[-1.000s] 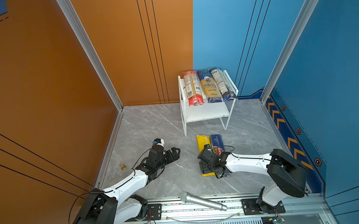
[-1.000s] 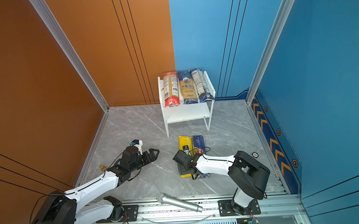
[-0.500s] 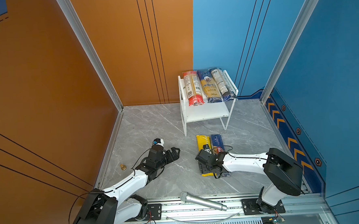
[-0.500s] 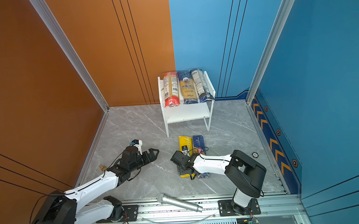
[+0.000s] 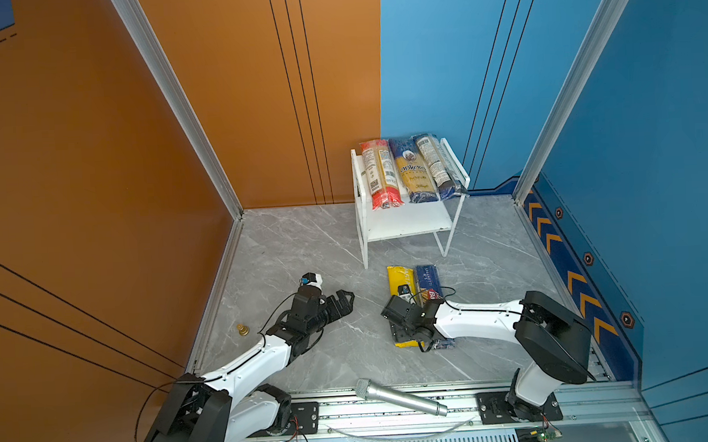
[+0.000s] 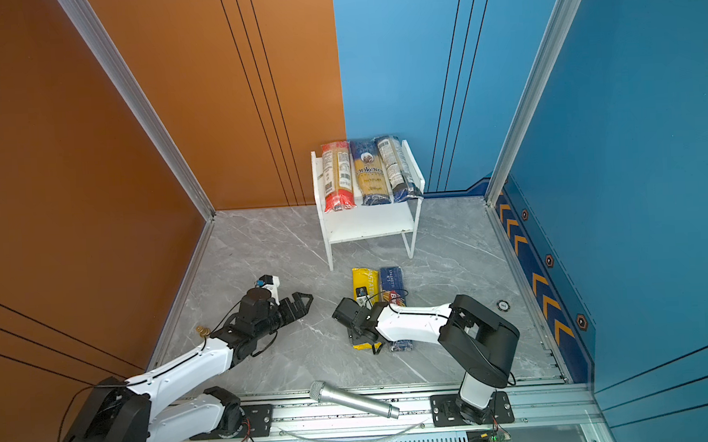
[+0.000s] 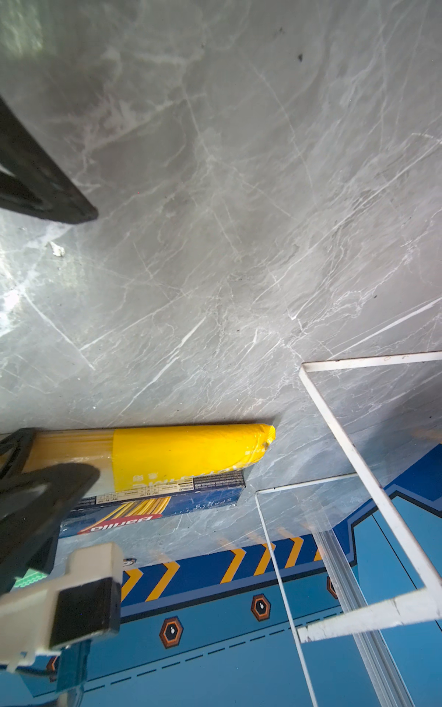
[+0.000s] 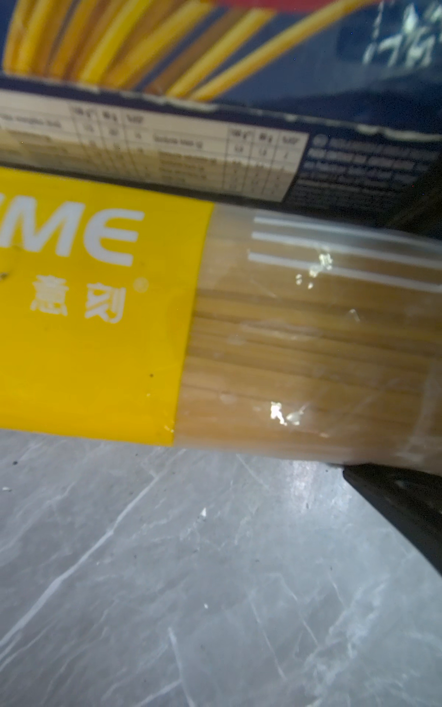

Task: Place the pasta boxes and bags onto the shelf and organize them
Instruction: 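Close the right gripper around the near end of the Pastatime pack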

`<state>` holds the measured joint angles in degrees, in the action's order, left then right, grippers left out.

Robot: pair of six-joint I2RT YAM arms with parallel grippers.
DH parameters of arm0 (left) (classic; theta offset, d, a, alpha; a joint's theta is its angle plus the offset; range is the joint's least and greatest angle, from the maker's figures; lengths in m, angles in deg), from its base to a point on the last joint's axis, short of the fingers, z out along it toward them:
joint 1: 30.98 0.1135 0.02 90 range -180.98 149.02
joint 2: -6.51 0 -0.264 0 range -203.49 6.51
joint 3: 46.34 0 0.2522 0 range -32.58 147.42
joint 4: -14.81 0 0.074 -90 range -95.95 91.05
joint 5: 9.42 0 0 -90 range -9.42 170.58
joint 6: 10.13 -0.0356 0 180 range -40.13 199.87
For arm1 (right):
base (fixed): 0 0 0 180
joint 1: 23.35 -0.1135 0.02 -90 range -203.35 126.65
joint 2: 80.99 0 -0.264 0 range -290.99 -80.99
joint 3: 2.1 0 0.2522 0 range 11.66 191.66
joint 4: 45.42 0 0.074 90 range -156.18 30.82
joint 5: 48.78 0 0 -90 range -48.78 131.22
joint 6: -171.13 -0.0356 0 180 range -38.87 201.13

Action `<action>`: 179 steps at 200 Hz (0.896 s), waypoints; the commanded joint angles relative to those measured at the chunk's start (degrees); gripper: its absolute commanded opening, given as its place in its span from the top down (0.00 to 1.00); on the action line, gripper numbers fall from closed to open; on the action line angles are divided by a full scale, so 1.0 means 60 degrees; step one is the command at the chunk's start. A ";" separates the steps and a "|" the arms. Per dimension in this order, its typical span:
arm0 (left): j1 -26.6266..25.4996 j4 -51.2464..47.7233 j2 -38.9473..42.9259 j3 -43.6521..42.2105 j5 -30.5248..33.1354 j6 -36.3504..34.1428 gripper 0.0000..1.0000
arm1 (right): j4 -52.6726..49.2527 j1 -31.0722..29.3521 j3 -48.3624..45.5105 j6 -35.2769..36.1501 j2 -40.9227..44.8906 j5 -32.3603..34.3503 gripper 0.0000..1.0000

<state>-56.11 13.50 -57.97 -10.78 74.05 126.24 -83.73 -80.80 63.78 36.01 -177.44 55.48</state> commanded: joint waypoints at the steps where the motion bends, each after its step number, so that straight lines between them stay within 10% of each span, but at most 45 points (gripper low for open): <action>1: 0.0097 -0.0090 0.0157 -0.0187 -0.0098 -0.0082 0.02 | -0.0932 -0.0072 -0.0278 0.0002 -0.0647 0.0007 0.25; 179: 0.0193 -0.0083 0.0289 -0.0312 -0.0128 -0.0067 0.02 | -0.0932 -0.0071 -0.0307 0.0013 -0.0766 -0.0040 0.52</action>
<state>-55.61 13.50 -57.19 -11.89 74.01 126.24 -83.65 -81.17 64.23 35.81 -178.03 56.36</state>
